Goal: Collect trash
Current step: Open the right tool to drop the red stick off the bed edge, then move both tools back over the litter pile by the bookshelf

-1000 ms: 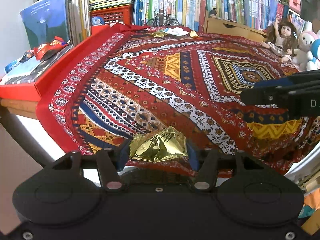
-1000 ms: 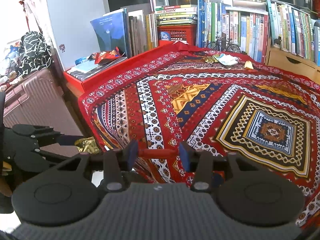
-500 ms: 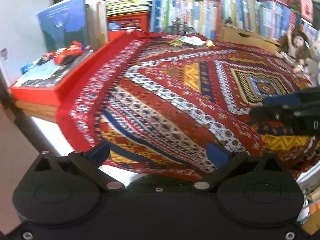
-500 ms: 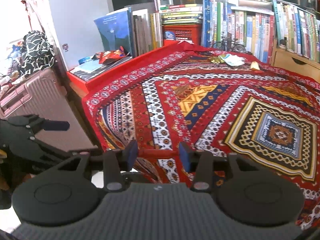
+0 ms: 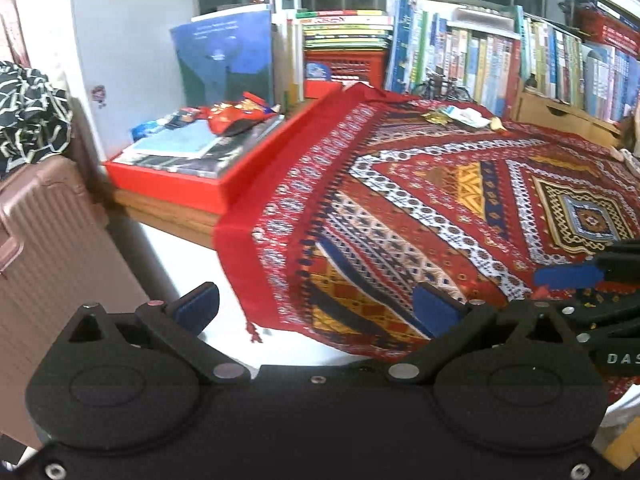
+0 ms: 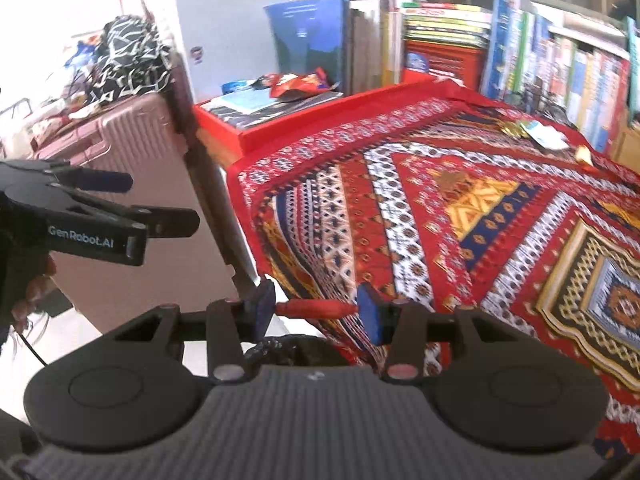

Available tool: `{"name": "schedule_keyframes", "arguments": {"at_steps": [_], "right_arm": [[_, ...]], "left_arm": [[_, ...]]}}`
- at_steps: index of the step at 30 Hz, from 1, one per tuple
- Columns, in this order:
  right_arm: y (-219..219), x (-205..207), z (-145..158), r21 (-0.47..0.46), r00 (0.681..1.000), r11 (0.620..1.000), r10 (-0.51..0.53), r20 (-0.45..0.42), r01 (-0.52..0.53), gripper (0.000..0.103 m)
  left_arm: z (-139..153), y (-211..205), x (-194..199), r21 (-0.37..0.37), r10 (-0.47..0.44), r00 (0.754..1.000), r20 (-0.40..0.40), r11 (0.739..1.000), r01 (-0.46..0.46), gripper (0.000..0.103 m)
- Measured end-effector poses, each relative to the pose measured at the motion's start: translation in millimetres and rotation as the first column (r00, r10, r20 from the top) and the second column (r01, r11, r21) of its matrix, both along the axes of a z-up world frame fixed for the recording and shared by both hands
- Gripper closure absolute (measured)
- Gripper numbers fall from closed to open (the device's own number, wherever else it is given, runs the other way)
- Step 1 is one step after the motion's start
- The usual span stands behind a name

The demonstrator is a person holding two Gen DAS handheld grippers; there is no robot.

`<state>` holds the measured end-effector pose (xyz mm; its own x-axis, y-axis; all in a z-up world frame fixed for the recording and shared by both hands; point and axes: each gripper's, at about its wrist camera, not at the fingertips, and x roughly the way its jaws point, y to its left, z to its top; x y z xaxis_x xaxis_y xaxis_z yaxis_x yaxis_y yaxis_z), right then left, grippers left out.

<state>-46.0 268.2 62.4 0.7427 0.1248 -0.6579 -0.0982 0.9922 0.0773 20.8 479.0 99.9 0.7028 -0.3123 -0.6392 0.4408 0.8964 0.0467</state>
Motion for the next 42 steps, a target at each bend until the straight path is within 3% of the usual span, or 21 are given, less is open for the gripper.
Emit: {"name": "schedule_keyframes", "arguments": {"at_steps": [1,2,3,5,8,12,17,24,34,42], "right_arm": [[3.0,3.1,-1.5,-0.017,1.0,1.0,0.01,-0.003,-0.01,0.029],[7.3,7.4,-4.0,-0.053,1.0,0.998,0.019,-0.015,-0.02,0.012],[10.4,9.2,-5.8,-0.081,1.0,0.996,0.025,-0.017,-0.027,0.004],[13.3,6.7,-6.8,-0.114,0.999,0.993,0.04,0.015,-0.038,0.0],[14.4,3.6,-7.5,-0.163,0.999,0.986,0.034,0.03,-0.029,0.0],[10.7,7.1,-11.8,-0.196,1.0,0.981,0.012,-0.013,-0.014,0.0],[-4.3,6.4,-7.6,-0.165,0.999,0.986,-0.018,-0.026,0.013,0.0],[-31.6,6.3,8.6,-0.123,0.998,0.991,-0.06,-0.015,0.058,0.0],[-89.9,21.5,37.2,-0.049,0.988,0.987,-0.154,-0.027,0.153,0.0],[-146.3,37.4,84.5,0.069,0.984,0.981,-0.178,-0.025,0.179,0.0]], "left_arm": [[0.0,2.8,0.0,0.005,0.005,1.0,0.001,1.0,-0.005,0.0],[-0.3,5.4,0.3,0.007,0.008,1.0,-0.001,1.0,-0.008,0.0],[-0.5,7.7,0.3,0.007,0.013,1.0,-0.004,1.0,-0.013,0.0],[-1.0,10.1,-0.3,0.006,0.026,1.0,-0.007,1.0,-0.026,0.0],[-1.3,11.2,-1.3,0.005,0.041,0.999,-0.01,0.999,-0.041,0.0],[-6.8,7.3,4.0,-0.007,0.029,0.997,-0.066,1.0,-0.029,0.0],[-8.5,-7.4,6.1,-0.016,-0.012,0.996,-0.084,1.0,0.011,0.0],[2.6,-47.2,8.5,0.046,-0.086,0.995,-0.049,0.995,0.088,0.0],[9.9,-106.6,29.2,0.036,-0.184,0.982,-0.052,0.982,0.186,0.0],[46.9,-163.3,51.6,-0.013,-0.272,0.962,0.001,0.962,0.272,0.0]]}}
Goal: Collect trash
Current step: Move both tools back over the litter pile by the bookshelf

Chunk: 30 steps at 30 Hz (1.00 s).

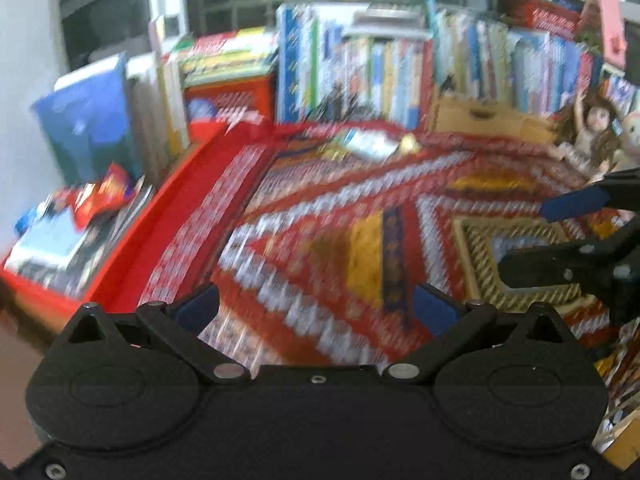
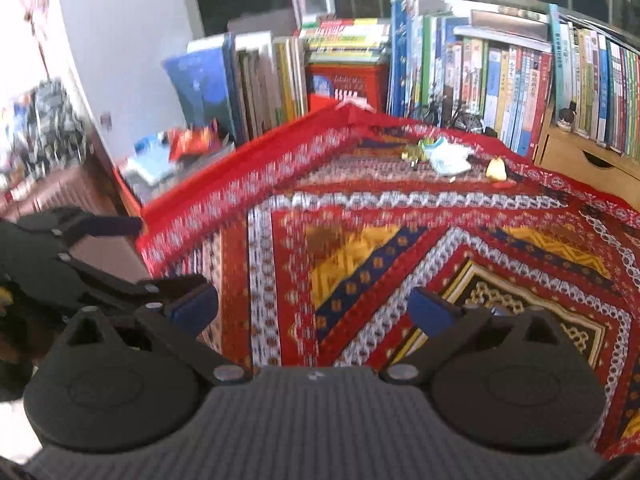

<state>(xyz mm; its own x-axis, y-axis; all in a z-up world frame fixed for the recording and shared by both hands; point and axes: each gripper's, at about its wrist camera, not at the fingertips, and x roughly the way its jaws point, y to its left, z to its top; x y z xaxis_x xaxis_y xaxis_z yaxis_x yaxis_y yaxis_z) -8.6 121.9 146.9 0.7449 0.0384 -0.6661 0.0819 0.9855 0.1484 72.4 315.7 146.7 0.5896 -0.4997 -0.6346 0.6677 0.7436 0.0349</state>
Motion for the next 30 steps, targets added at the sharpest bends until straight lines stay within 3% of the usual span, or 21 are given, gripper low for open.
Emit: {"name": "schedule_keyframes", "arguments": {"at_steps": [4,9,14,25,30], "right_arm": [[-31.2,11.2,28.6,0.041,0.999,0.999,-0.018,0.033,0.017,0.0],[-67.8,27.3,54.4,-0.027,0.996,0.999,-0.045,0.075,0.047,0.0],[-107.7,48.9,62.2,-0.043,0.991,0.995,-0.091,0.098,0.096,0.0],[-194.0,96.3,43.7,-0.099,0.975,0.973,-0.202,0.091,0.21,0.0],[-240.7,123.4,15.9,-0.074,0.984,0.986,-0.142,0.108,0.15,0.0]], "left_arm": [[27.0,-34.0,10.9,-0.038,-0.055,0.997,0.049,0.998,0.057,0.0],[56.5,-77.1,32.0,-0.059,-0.089,0.99,0.111,0.994,0.096,0.0],[67.5,-114.6,61.2,-0.067,-0.092,0.986,0.138,0.993,0.102,0.0],[39.6,-189.6,124.5,-0.03,-0.108,0.99,0.095,0.993,0.111,0.0],[18.1,-223.2,155.2,0.009,-0.148,0.985,0.088,0.989,0.148,0.0]]}}
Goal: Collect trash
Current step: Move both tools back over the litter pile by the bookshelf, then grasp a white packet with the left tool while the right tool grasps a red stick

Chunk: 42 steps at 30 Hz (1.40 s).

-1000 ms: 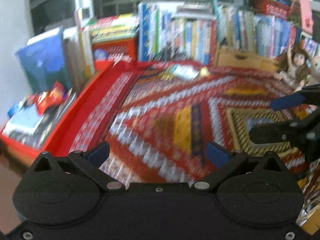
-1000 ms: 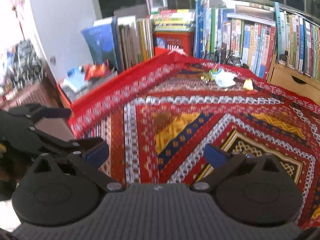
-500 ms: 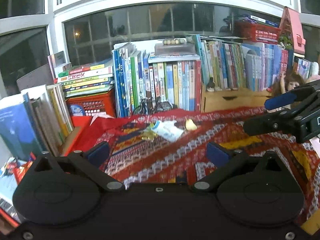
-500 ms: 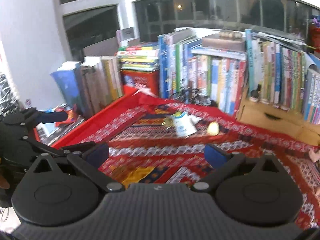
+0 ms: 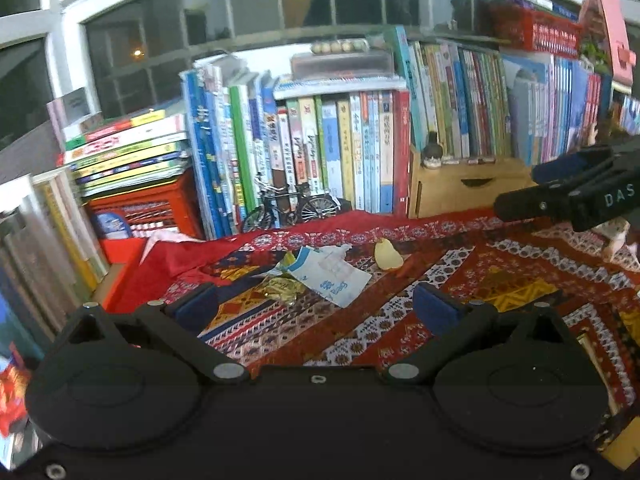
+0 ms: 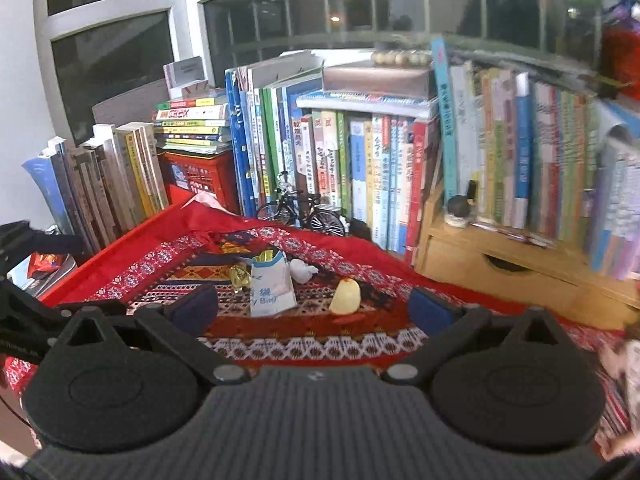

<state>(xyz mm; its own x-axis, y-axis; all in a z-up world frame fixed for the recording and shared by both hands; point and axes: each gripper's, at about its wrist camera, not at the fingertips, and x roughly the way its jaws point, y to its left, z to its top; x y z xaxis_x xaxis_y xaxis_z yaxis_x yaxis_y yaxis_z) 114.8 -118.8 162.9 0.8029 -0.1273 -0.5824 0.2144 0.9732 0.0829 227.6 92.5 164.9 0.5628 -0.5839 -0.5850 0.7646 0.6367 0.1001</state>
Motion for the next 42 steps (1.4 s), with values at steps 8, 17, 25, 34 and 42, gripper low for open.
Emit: {"name": "schedule_keyframes", "arguments": {"at_steps": [8,17,25,34,42], "right_arm": [[-29.7,47.3,-67.9,-0.034,0.998,0.998,0.06,-0.02,-0.061,0.0],[-51.4,88.7,-139.5,0.0,0.998,0.999,0.043,-0.053,-0.043,0.002],[-61.9,101.3,-163.7,0.001,0.998,0.999,0.046,-0.047,-0.046,0.002],[-66.2,104.1,-176.0,0.045,0.995,0.994,0.097,-0.032,-0.096,0.009],[-63.9,105.6,-180.8,0.034,0.997,0.997,0.064,-0.037,-0.062,0.031]], "left_arm": [[-38.8,-54.1,48.8,0.069,-0.104,0.995,0.004,0.992,0.104,0.0],[-94.8,-97.8,113.2,0.05,-0.128,0.987,-0.096,0.99,0.134,0.012],[-126.2,-122.4,139.3,0.046,-0.218,0.961,-0.173,0.972,0.229,0.031],[-140.4,-138.2,152.5,0.112,-0.362,0.915,-0.18,0.916,0.385,0.039],[-139.6,-147.3,155.5,0.113,-0.398,0.902,-0.169,0.901,0.419,0.04]]}}
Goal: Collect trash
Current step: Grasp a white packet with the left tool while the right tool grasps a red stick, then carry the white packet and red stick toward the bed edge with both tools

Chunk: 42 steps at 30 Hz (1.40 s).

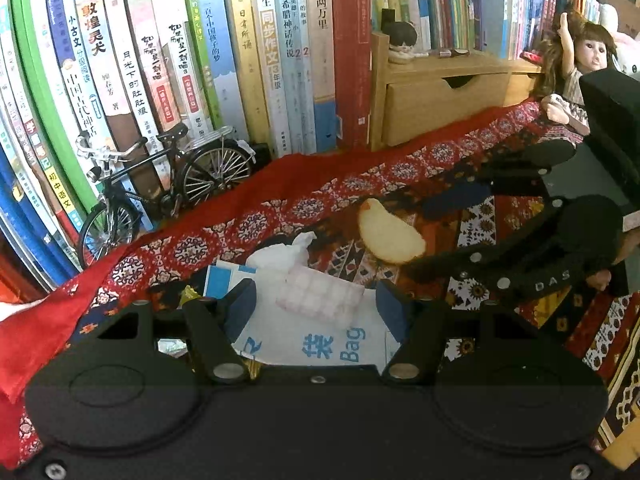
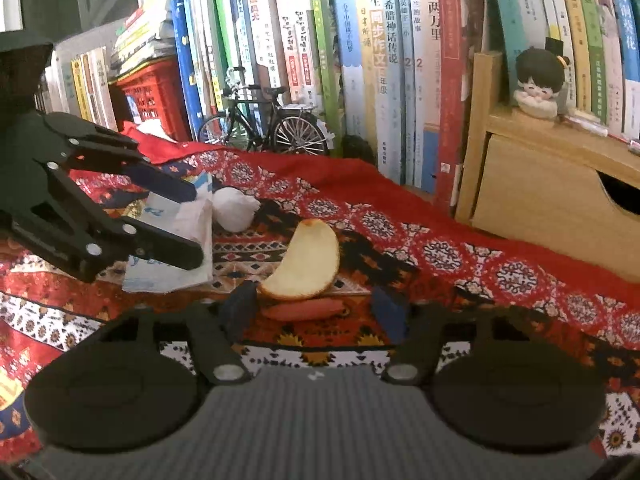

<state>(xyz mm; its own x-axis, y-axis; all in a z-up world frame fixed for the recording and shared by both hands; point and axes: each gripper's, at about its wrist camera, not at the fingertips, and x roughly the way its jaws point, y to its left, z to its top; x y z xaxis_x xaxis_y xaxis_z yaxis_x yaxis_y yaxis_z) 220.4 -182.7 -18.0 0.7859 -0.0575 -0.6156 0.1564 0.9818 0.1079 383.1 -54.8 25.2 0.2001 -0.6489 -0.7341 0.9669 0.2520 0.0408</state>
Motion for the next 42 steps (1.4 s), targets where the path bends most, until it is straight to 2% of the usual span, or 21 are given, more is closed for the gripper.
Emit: {"name": "schedule_keyframes", "arguments": {"at_steps": [4,6,8,14,25,32,42], "right_arm": [[5.9,0.4,1.5,-0.04,1.0,0.999,-0.009,-0.01,0.009,0.041],[9.7,-0.9,1.2,-0.047,1.0,0.999,-0.012,-0.01,0.011,0.051],[14.2,-1.6,-0.4,-0.071,1.0,0.997,-0.011,-0.011,0.011,0.055],[15.8,-2.7,0.1,-0.066,1.0,0.997,-0.024,-0.001,0.024,0.055],[25.1,-19.2,19.4,-0.034,0.997,0.997,-0.07,0.024,0.071,0.055],[49.1,-42.1,52.9,-0.052,0.992,0.991,-0.117,0.05,0.12,0.055],[103.1,-89.9,106.1,-0.051,0.989,0.991,-0.115,0.098,0.12,0.054]], "left_arm": [[-0.6,1.0,-0.2,-0.014,0.022,1.0,-0.006,1.0,-0.023,0.05],[-1.8,2.1,-1.9,-0.022,0.03,1.0,-0.006,0.999,-0.03,0.054],[-2.8,4.3,-4.7,-0.031,0.032,0.999,0.002,0.999,-0.032,0.059],[-1.5,12.6,-12.8,-0.075,0.161,0.987,0.011,0.984,-0.16,0.059],[21.7,30.5,-28.9,-0.131,0.206,0.978,0.038,0.971,-0.2,0.06],[51.5,55.1,-54.1,-0.156,0.251,0.967,0.041,0.958,-0.242,0.06],[98.8,126.0,-112.3,-0.207,0.332,0.942,0.047,0.926,-0.316,0.06]]}}
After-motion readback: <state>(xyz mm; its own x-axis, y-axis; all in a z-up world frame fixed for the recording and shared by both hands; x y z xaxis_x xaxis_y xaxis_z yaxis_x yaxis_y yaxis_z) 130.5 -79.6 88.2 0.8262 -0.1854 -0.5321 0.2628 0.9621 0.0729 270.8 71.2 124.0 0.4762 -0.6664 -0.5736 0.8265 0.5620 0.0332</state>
